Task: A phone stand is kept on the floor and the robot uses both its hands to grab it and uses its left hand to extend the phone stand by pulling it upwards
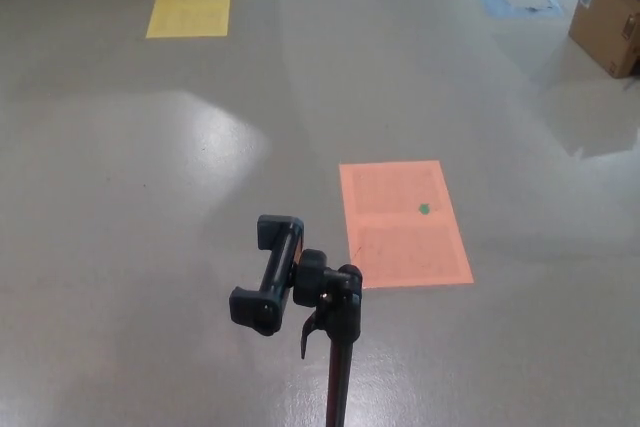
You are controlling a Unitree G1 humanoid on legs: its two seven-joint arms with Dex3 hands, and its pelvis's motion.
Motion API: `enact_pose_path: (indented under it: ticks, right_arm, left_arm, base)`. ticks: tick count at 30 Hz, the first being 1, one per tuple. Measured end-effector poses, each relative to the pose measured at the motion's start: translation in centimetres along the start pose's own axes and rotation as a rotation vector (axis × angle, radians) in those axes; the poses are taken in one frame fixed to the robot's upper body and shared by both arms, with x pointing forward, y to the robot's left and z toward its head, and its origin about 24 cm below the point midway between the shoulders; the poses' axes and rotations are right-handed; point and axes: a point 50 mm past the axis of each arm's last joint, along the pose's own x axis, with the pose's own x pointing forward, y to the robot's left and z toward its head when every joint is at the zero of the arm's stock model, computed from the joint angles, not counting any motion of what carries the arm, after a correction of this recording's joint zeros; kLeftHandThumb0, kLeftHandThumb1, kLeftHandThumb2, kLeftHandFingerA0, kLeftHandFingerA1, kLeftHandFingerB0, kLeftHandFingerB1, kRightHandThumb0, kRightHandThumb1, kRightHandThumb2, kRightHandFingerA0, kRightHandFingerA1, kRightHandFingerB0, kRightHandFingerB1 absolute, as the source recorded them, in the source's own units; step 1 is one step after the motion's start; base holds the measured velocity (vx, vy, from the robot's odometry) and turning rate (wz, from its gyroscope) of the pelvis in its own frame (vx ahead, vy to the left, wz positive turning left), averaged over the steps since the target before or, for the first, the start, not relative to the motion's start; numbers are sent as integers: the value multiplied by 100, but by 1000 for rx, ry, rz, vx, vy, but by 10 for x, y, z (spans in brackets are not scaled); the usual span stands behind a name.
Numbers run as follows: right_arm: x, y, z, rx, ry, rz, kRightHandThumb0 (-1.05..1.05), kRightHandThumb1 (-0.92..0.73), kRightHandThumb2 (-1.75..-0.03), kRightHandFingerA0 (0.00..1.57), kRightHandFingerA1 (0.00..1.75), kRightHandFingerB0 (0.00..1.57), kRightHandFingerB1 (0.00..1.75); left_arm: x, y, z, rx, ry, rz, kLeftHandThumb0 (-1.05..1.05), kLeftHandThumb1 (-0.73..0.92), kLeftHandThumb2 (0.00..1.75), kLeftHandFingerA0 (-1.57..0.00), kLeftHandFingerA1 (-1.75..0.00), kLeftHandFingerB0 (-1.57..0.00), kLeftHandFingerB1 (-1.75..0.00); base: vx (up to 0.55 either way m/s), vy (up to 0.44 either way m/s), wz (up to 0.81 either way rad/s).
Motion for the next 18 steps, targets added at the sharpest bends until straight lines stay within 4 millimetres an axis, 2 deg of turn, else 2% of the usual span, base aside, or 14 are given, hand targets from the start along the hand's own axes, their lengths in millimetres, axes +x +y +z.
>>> enact_pose_path:
  ticks: [2, 3, 4, 5, 12, 13, 18]
  right_arm:
    - [-4, -2, 8, -11, -53, -4, -97, -77, -100, 0, 12, 0, 0]
    - [-7, -3, 11, -16, -76, -5, -96, -75, -99, 0, 11, 0, 0]
    - [-8, -4, 13, -20, -92, -6, -96, -75, -99, 0, 11, 0, 0]
    - [-9, -5, 16, -24, -112, -7, -95, -75, -99, 0, 14, 0, 1]
    - [-17, -6, 30, -36, -226, -9, -97, -74, -98, 0, 13, 0, 0]
    - [-18, -7, 34, -35, -248, -11, -97, -73, -98, 0, 8, 0, 0]
    - [-19, -11, 54, -29, -356, -21, -100, -76, -101, 0, 7, 0, 0]
  left_arm:
    - [-5, 3, 6, -8, -50, 9, -77, 69, 102, -31, -49, -25, -43]
    - [-8, 4, 9, -14, -72, 14, -71, 78, 67, -36, -35, -35, -32]
    - [-10, 5, 11, -18, -88, 18, -71, 78, 67, -36, -35, -35, -32]
    - [-12, 6, 13, -24, -108, 22, -77, 68, 102, -31, -49, -26, -44]
    - [-25, 12, 25, -46, -223, 45, -80, 68, 102, -29, -48, -26, -44]
    - [-27, 13, 27, -46, -240, 47, -72, 78, 64, -34, -33, -33, -31]
    - [-31, 15, 39, -31, -329, 48, -73, 78, 65, -32, -31, -33, -31]
  base:
    - [0, 0, 0]
    - [0, 0, 0]
    - [0, 0, 0]
    - [0, 0, 0]
    - [0, 0, 0]
    - [0, 0, 0]
    - [0, 0, 0]
